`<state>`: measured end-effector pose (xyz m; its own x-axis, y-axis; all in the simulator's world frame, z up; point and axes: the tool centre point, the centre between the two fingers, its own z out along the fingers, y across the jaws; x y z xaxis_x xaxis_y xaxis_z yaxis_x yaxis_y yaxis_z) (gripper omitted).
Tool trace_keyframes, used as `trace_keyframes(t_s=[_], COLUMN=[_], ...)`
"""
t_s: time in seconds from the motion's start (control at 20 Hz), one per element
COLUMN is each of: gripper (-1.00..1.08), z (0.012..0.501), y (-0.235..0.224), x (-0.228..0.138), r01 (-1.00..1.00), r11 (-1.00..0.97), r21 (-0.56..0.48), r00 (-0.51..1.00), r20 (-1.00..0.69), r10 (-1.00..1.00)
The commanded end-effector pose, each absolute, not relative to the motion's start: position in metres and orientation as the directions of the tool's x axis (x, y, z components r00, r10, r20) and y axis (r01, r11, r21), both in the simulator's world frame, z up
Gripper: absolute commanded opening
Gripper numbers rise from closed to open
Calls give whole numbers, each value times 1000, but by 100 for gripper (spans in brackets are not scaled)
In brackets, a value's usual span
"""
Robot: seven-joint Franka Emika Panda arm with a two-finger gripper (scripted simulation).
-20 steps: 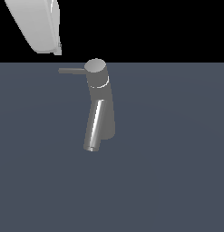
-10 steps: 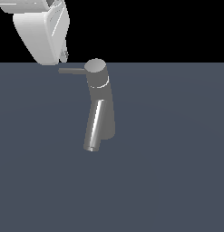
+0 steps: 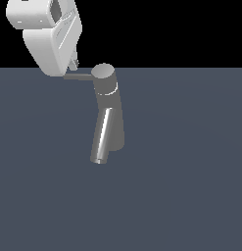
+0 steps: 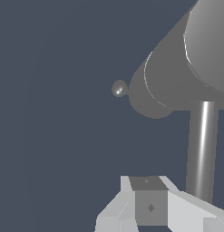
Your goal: Turn on the faucet by rotating a designated handle.
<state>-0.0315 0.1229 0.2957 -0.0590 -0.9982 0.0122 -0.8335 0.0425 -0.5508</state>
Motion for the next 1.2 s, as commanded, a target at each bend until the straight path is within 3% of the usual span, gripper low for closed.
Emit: trace_keyframes(t_s=[0.0, 0.75, 1.15], gripper=[-100, -100, -100], z=[294, 292, 277], y=[122, 120, 124], x=[-28, -22, -43], r01=[-831, -825, -825], r11=[59, 86, 87], r21=[-554, -558, -559], r00=[-76, -105, -107], r20=[8, 2, 2], r10=[-997, -994, -994])
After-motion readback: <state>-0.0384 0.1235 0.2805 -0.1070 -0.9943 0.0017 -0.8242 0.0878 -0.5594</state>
